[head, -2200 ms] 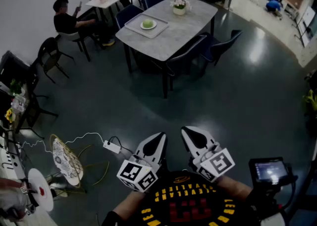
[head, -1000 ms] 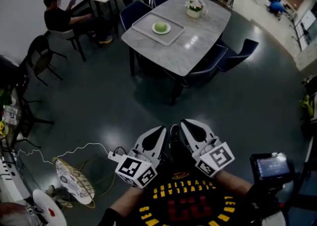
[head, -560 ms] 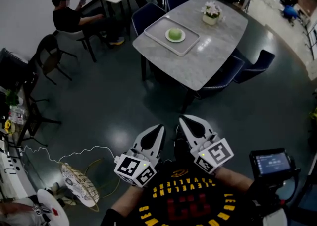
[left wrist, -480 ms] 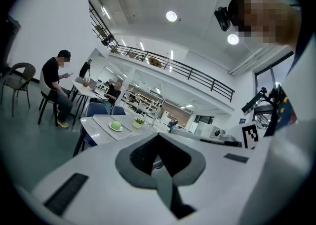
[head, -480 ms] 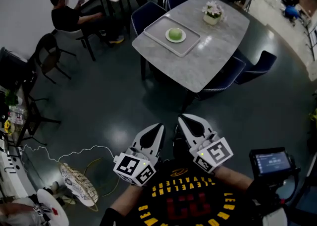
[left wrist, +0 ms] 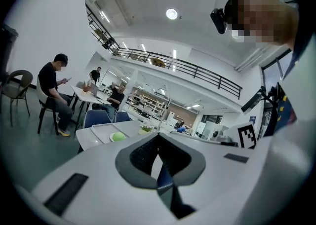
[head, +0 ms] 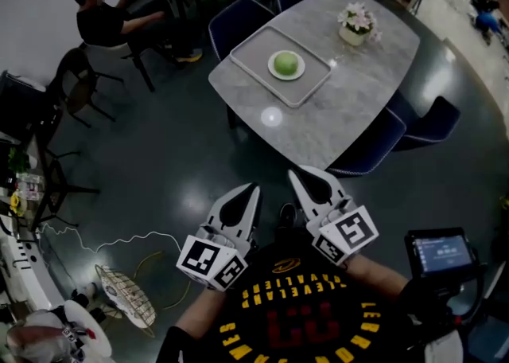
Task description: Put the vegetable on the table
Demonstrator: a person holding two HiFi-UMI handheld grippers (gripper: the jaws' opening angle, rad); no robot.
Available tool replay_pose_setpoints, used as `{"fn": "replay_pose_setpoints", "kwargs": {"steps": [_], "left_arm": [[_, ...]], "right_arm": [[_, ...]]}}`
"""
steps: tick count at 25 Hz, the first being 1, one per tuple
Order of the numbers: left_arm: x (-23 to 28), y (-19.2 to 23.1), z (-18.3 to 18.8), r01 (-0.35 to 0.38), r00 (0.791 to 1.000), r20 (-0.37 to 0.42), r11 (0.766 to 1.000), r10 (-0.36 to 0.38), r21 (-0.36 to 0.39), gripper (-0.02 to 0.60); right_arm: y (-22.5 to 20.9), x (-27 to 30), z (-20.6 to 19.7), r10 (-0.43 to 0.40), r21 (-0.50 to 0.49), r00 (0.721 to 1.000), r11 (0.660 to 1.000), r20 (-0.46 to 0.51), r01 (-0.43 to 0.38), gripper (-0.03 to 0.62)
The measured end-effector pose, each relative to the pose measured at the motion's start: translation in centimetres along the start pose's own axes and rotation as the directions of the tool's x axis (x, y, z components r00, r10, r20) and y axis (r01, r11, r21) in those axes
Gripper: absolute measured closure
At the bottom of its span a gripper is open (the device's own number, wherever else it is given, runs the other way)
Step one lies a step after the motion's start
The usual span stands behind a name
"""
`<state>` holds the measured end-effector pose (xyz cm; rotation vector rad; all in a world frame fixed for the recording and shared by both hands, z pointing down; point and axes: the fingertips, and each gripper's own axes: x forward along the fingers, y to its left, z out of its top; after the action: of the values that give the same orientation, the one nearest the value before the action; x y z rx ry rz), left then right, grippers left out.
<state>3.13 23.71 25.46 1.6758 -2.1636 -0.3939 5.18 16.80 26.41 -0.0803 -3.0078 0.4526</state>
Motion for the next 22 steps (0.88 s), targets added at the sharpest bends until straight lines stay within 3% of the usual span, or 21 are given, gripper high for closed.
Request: {"fn": "replay_pose_setpoints", "kwargs": {"steps": [7,13,22], "left_arm": [[7.0,1.0,2.4,-0.016,1.0,-0.004,1.0,0.016,0.025,0.581],[10.4,2.2,2.9,-0.019,0.999,-0.027,1.0,0.02,0.017,0.581],[14.9,4.3,3.9,0.056,0.997,-0.062,0.998,-0.055,0.026,0.581]], "right_arm": [[-6.1,3.1,3.1,0.011,-0.002,1.0,1.0,0.014,-0.011,0.589],[-9.1,4.6,3.5,0.002,0.019,1.0,1.0,0.0,-0.002,0.588],[-13.1,7.1,4.4,-0.079,0.01,0.997,0.997,0.022,0.079,0.588]]}}
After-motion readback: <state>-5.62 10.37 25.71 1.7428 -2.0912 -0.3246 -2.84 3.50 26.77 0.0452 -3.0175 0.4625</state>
